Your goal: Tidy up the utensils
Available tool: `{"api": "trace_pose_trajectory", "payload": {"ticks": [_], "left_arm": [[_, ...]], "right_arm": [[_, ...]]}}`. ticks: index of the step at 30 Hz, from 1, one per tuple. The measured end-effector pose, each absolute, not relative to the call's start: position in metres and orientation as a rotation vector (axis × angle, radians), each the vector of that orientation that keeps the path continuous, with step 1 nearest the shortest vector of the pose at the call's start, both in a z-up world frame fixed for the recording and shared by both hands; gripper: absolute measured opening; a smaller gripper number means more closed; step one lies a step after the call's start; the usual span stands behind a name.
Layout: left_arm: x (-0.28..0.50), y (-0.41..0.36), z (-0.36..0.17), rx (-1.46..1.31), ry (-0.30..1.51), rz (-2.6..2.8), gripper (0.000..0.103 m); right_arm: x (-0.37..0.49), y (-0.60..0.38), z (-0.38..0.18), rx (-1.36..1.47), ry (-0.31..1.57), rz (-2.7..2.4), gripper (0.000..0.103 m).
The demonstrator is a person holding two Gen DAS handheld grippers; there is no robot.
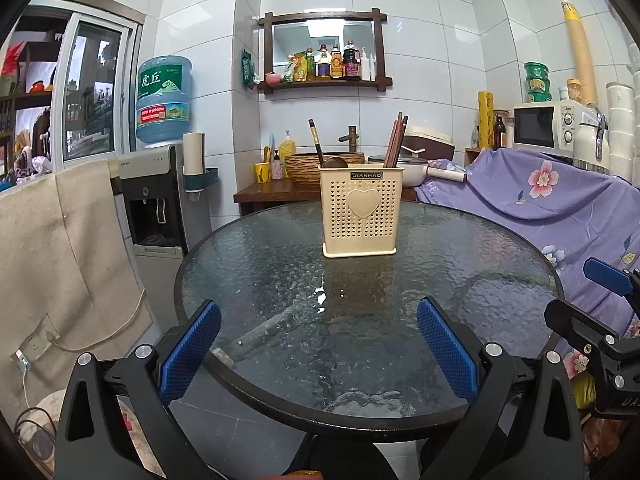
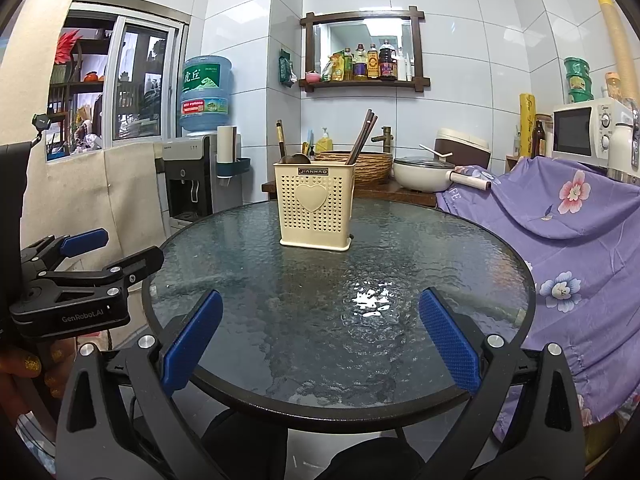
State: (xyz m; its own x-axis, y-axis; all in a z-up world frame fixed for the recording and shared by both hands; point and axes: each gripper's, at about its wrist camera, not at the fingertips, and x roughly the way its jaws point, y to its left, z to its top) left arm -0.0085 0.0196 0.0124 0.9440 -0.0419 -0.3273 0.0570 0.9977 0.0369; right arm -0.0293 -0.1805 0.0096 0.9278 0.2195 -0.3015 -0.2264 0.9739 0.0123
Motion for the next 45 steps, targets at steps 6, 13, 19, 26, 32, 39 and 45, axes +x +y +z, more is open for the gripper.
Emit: {"api": "trace_pose_trajectory", "payload": {"ticks": [6,13,19,26,32,39,45], "left_arm": [[-0.0089,0.0206,0.0132,0.047,0.329,-0.053,0.096],[-0.0059,0.0197,0.0143,0.037,0.351,-0.068,0.096],[-0.0054,0.0210,0.0149,0.029,0.347,-0.052,0.096],[-0.0031,0.0223,0.0143,0.015,0.365,-0.045,0.096],[-0.0025,0.0245,0.0147,0.007,0.371,-0.053,0.096],[-0.0017,0.0261,0.0161,0.013,0.370,-0.056,0.096],[-0.0019,0.0261,0.0162,0.013,0.368,-0.055,0.096]], "right_arm": [[-0.0292,-0.1806,0.0100,-0.022,0.309,0.229,0.097],[-0.0293,-0.1808,0.0102,-0.023,0.309,0.230,0.097],[-0.0292,-0.1814,0.0099,-0.019,0.311,0.233,0.097],[-0.0298,-0.1809,0.0100,-0.014,0.314,0.238,0.097],[-0.0302,-0.1798,0.0082,-0.014,0.317,0.238,0.097],[-0.0289,-0.1794,0.0075,-0.016,0.318,0.242,0.097],[-0.0278,-0.1770,0.0069,-0.027,0.316,0.244,0.097]]}}
